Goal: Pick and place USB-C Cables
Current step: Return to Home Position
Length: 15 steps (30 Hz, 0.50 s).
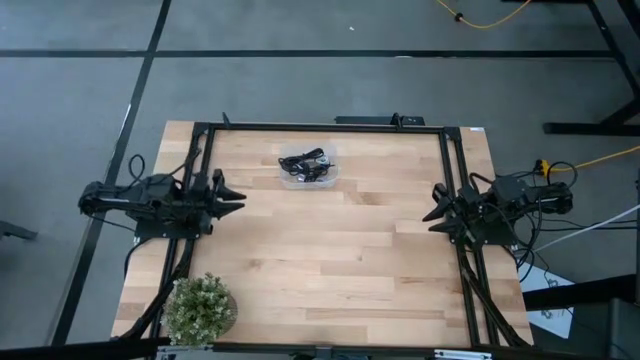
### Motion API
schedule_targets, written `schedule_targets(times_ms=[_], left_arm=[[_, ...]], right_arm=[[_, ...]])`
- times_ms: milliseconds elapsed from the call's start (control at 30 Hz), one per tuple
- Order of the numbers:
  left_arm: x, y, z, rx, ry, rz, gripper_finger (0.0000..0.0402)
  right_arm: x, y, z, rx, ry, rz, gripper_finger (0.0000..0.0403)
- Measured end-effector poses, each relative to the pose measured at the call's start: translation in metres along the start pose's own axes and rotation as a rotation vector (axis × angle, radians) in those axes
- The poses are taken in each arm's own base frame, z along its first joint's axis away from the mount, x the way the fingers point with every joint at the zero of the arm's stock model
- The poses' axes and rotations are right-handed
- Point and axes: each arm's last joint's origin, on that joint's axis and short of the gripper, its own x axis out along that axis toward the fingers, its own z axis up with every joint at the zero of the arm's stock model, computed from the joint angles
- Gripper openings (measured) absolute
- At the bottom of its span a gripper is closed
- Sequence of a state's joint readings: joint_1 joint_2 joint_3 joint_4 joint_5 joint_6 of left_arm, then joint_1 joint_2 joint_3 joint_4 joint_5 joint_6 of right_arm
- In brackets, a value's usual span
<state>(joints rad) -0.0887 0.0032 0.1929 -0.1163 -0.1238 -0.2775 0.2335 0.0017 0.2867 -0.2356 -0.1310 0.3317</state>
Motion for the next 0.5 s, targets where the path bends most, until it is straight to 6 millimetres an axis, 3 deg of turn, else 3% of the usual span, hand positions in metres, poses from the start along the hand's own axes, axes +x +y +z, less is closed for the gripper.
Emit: schedule_targets(times_ms=[500], left_arm=[[0.011, 0.005, -0.032, 0.036, -0.109, -0.11, 0.0108]], right_arm=[[0.0, -0.001, -0.003, 0.002, 0.029, -0.015, 0.0133]])
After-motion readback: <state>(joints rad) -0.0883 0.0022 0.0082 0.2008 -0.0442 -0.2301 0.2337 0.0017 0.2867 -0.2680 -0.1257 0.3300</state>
